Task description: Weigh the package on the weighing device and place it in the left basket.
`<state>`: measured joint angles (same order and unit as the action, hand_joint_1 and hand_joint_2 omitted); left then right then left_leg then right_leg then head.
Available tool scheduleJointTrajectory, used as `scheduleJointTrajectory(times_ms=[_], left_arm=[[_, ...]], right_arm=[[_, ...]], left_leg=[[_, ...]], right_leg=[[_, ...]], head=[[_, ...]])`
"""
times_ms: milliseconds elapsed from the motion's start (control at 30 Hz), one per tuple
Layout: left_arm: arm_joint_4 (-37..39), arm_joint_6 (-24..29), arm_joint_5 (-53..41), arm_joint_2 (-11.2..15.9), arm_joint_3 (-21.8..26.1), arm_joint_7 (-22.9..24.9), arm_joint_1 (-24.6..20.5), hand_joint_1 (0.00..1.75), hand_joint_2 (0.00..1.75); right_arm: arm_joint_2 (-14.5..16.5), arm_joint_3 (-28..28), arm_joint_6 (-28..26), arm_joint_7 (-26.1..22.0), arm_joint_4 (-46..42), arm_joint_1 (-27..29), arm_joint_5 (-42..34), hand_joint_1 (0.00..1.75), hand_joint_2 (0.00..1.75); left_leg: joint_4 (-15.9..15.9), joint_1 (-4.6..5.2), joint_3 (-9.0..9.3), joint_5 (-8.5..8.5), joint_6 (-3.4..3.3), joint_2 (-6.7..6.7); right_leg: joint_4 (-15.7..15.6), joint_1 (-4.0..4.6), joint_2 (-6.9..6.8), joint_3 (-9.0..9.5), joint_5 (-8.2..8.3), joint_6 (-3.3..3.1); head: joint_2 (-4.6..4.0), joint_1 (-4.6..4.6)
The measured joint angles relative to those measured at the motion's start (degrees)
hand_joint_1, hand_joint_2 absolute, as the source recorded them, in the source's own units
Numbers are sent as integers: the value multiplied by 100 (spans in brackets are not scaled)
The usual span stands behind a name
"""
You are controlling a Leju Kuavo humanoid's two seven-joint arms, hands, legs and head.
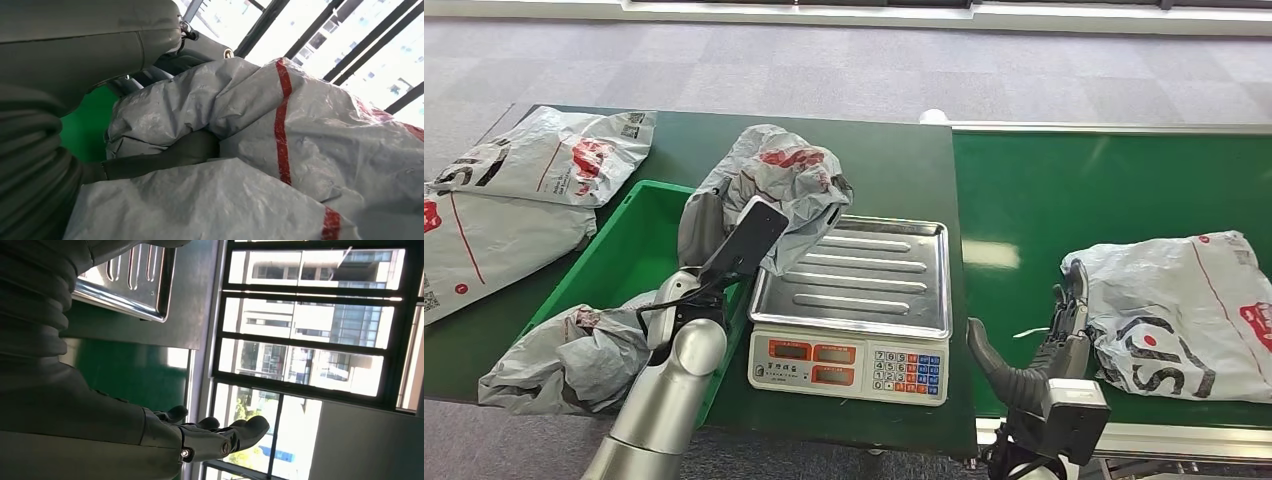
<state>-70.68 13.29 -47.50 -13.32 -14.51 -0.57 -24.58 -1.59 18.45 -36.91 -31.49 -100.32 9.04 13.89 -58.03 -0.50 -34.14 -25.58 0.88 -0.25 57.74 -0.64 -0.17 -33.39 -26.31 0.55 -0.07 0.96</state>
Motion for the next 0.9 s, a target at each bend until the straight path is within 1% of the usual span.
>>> scheduleJointTrajectory(times_ms=[200, 333, 467, 700, 900], left_arm=[[-622, 179, 409, 150, 278, -74, 76, 173, 175], [-901, 183, 585, 256, 460, -155, 151, 0, 175], [-982, 264, 654, 323, 608, -246, 253, 0, 175], [-738, 610, 539, 439, 894, -262, 331, 0, 175], [-605, 758, 515, 545, 1139, -174, 480, 0, 175]], right_arm=[[30, -79, -163, 21, -1, 72, 41, 0, 175], [31, -128, -202, 30, -4, 107, 42, 0, 175], [30, -154, -261, 38, -4, 116, 7, 0, 175], [17, -154, -311, -49, 13, 228, -178, 0, 175], [-156, -153, -311, -242, 76, 405, -516, 0, 175]], left_leg=[[0, 0, -2, 0, 0, 1], [0, 0, -2, 0, 0, 0], [0, 0, -2, 0, 0, 1], [0, 0, -3, 0, 0, 1], [0, 0, -5, -1, 0, 1]], right_leg=[[0, -2, 2, -3, 0, 0], [0, -1, 2, -3, 0, 0], [0, -1, 3, -4, 0, 0], [0, 0, 3, -5, 0, 0], [0, -1, 4, -7, 0, 0]], head=[[0, 0], [0, 0], [0, 0], [0, 0], [0, 0]])
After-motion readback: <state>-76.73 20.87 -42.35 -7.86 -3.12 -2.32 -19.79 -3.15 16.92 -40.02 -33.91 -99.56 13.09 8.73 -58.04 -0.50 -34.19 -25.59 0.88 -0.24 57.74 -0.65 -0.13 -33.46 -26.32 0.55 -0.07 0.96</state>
